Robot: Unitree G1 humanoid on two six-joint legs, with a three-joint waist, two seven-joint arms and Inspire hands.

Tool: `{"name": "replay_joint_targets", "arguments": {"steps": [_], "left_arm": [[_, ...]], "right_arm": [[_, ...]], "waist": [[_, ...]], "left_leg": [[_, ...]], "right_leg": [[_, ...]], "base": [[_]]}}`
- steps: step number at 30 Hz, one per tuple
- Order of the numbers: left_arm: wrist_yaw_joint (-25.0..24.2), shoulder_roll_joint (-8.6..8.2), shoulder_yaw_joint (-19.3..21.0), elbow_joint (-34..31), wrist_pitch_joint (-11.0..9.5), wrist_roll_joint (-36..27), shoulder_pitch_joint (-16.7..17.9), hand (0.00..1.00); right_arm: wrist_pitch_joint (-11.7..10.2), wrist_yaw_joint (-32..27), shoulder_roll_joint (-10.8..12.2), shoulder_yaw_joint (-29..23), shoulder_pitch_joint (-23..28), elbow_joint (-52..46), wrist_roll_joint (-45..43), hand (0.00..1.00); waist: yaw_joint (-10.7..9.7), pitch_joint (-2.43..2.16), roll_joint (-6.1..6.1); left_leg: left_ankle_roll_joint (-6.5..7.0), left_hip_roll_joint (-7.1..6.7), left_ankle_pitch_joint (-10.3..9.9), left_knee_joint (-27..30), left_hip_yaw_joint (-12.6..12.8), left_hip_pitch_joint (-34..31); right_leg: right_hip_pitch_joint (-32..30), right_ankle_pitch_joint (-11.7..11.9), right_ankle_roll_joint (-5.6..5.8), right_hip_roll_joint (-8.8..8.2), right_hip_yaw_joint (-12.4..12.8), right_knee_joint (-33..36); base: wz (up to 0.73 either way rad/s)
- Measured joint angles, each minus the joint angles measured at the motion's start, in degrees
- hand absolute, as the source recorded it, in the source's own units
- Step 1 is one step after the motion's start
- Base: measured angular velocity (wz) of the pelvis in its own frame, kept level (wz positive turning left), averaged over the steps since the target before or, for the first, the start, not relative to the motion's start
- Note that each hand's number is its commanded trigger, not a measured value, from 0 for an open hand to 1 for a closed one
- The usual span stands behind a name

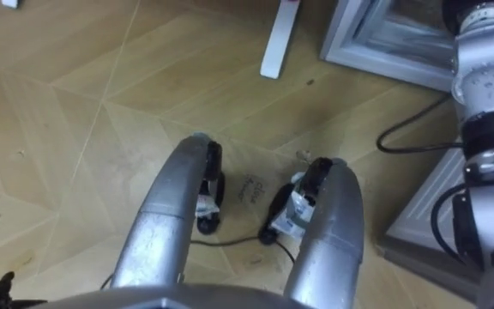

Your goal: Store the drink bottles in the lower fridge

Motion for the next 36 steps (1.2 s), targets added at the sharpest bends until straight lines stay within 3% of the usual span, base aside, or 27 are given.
{"name": "replay_joint_targets", "arguments": {"steps": [12, 26, 30, 34, 36], "left_arm": [[2.4, 0.01, -1.7, -3.3, -0.2, 0.2, 2.3, 0.0], [2.8, 0.01, -2.2, -8.0, -1.1, 0.4, 2.2, 0.0], [2.8, 0.02, -2.2, -8.9, -0.7, -0.1, 2.2, 0.0], [2.8, 0.04, -2.3, -10.4, -0.1, 0.0, 2.2, 0.0], [2.8, 0.03, -2.3, -10.4, 0.5, 0.0, 1.8, 0.0]], "right_arm": [[-1.7, -4.0, 0.0, 0.4, 0.0, -1.2, -1.2, 0.0], [-1.8, -3.7, -0.2, 0.4, -0.2, -1.2, -1.2, 0.0], [-1.0, -1.2, -0.2, 1.8, -0.2, -0.8, -0.7, 0.0], [-0.3, 2.3, -0.2, 2.3, -0.2, 2.4, -0.7, 0.0], [0.3, 5.6, -0.2, 2.8, 0.0, 5.6, -0.8, 0.0]], "waist": [[0.8, -0.22, 0.89], [0.0, -0.05, 0.07], [-1.5, 0.09, -0.34], [-1.3, 0.08, -0.4], [-1.1, 0.12, -0.41]], "left_leg": [[-0.58, -0.11, 0.2, -1.5, -0.4, -0.1], [-1.0, -0.11, 0.6, -3.6, -0.4, -0.3], [-0.96, -0.34, 0.6, -4.7, -0.7, 0.2], [-1.19, -0.11, 0.8, -6.5, -1.5, 1.3], [-1.06, 0.06, 1.0, -8.4, -2.0, 2.9]], "right_leg": [[0.4, -0.1, -0.04, -0.64, -1.1, -1.3], [0.6, -0.1, 0.49, -0.66, -1.7, -3.3], [1.5, 0.5, -0.68, -0.66, -2.7, -4.8], [3.4, 1.3, -0.64, -0.19, -4.3, -7.6], [5.2, 2.2, 0.03, 1.05, -4.5, -10.2]], "base": [[0.03], [0.04], [0.0], [-0.05], [-0.03]]}}
